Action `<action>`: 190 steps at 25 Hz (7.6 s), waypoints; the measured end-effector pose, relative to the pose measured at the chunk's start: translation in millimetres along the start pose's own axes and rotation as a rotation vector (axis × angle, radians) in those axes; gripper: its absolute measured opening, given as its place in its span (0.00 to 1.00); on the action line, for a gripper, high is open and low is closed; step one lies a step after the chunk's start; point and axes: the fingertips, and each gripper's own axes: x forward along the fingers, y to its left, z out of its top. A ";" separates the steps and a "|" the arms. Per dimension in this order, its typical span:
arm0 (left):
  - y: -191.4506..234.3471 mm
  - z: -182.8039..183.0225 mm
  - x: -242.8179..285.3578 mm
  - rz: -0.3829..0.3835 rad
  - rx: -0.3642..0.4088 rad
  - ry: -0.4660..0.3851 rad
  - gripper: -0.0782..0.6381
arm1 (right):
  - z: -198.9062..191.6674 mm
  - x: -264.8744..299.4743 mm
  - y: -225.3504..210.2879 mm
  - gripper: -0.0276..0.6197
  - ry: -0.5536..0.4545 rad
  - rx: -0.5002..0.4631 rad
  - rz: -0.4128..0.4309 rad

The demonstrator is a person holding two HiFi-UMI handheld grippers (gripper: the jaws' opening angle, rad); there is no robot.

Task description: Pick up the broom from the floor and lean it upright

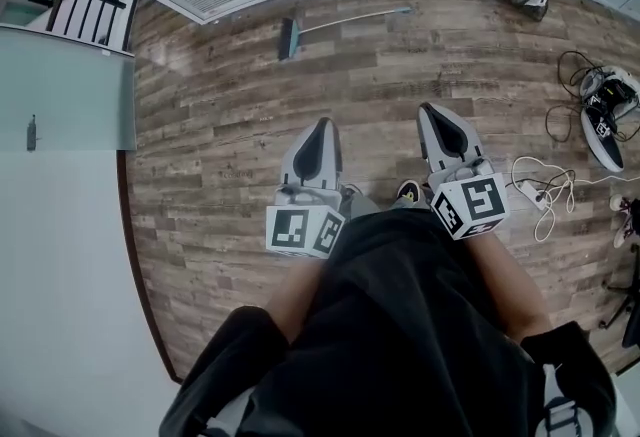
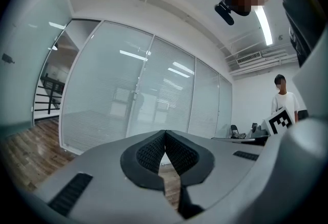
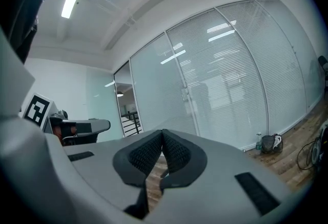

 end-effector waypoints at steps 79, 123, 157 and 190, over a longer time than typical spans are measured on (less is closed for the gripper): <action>259.1 58.2 376.1 0.010 -0.047 0.063 0.14 | 18.3 416.7 -165.8 0.07 0.139 0.039 -0.081; 452.0 80.6 488.3 0.058 -0.179 0.007 0.14 | 32.7 627.6 -130.8 0.07 0.218 -0.110 -0.008; 461.3 -31.9 708.5 -0.235 0.024 0.400 0.14 | -28.1 803.3 -302.5 0.07 0.368 0.017 0.190; 564.1 -505.1 723.0 -0.533 0.283 1.093 0.14 | -495.9 852.8 -374.6 0.22 0.807 0.528 -0.331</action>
